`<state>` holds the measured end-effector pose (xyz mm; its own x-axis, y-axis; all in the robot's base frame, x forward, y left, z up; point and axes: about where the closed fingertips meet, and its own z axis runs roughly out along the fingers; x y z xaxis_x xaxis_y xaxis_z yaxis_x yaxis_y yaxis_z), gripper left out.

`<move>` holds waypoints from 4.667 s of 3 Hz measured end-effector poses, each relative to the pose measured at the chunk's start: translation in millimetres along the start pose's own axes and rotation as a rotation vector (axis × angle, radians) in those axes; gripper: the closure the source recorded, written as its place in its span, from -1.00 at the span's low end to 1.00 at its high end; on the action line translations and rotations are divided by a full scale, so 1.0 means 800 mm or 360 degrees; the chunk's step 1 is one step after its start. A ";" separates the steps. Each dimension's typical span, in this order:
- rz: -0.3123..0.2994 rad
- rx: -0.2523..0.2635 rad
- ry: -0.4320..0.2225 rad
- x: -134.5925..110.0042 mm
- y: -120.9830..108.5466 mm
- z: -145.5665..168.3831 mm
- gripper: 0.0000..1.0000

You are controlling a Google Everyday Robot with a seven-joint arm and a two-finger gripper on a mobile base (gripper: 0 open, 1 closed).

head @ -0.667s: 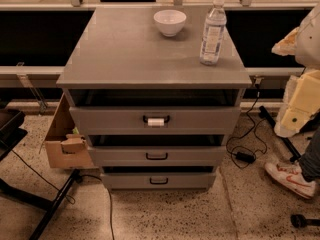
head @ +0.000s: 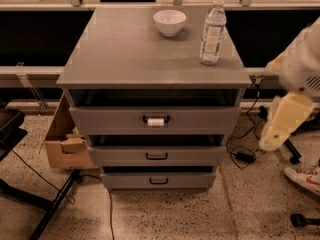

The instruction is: Open top drawer

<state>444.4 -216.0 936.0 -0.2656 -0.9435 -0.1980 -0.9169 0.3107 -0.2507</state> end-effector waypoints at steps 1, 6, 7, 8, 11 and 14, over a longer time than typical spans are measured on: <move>0.0021 -0.0039 0.0104 0.012 0.014 0.090 -1.00; -0.0175 -0.0040 0.0375 -0.020 -0.033 0.283 -1.00; -0.0265 -0.0049 0.0364 -0.047 -0.056 0.305 -1.00; -0.0307 -0.0060 0.0350 -0.062 -0.067 0.320 -1.00; -0.0279 -0.0132 0.0302 -0.069 -0.087 0.364 -0.71; -0.0228 -0.0189 0.0348 -0.043 -0.070 0.350 0.95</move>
Offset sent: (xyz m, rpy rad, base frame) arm 0.0346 0.0067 -0.2171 -0.1546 0.1646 -0.0619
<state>588.7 -168.5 692.0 -0.1768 -0.9833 0.0440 -0.9748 0.1687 -0.1460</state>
